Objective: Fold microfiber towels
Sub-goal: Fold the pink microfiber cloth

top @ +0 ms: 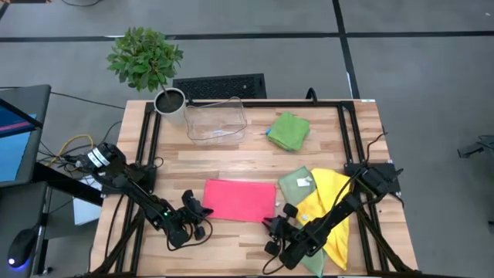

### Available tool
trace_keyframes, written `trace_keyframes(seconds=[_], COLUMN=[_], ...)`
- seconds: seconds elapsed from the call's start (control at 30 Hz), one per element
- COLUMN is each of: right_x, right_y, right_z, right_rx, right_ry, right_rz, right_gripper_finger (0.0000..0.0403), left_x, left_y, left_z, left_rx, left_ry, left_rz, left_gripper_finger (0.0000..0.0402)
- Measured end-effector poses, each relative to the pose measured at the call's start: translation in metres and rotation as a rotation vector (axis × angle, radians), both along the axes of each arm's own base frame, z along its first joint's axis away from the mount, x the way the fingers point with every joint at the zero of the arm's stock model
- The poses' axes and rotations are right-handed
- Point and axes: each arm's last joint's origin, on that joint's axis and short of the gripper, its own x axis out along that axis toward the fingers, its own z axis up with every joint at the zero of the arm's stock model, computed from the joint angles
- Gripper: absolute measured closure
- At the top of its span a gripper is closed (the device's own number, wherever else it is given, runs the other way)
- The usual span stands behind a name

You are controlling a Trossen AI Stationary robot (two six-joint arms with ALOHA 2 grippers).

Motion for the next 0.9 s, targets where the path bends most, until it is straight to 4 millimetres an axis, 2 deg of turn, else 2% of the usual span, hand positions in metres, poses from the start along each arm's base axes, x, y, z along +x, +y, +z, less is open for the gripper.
trace_keyframes(seconds=[0.13,0.23,0.33,0.5,0.63,0.8,0.9], right_x=[-0.002,-0.010,-0.016,-0.022,-0.023,-0.022,-0.025], right_y=[0.001,0.003,0.006,0.011,0.009,0.008,0.005], right_z=[0.037,0.049,0.040,-0.001,-0.024,-0.021,-0.009], right_rx=[-0.066,-0.114,-0.089,-0.050,-0.005,0.016,-0.010], right_ry=[-0.069,-0.090,-0.101,-0.086,-0.042,-0.016,0.013], right_rz=[0.022,0.017,-0.014,-0.070,-0.099,-0.098,-0.081], right_gripper_finger=[0.0312,0.0312,0.0312,0.0312,0.0312,0.0312,0.0312], left_x=[0.000,0.000,0.000,0.000,0.000,0.000,0.000], left_y=[0.000,0.000,0.000,0.000,0.000,0.000,0.000], left_z=[0.000,0.000,0.000,0.000,0.000,0.000,0.000], left_rx=[-0.003,-0.001,0.001,0.003,-0.001,-0.002,-0.001], left_ry=[0.003,0.002,0.000,-0.003,0.001,0.002,0.003], left_rz=[-0.002,-0.001,0.001,0.004,0.001,0.000,-0.001], left_gripper_finger=[0.0401,0.0401,0.0401,0.0401,0.0401,0.0401,0.0401])
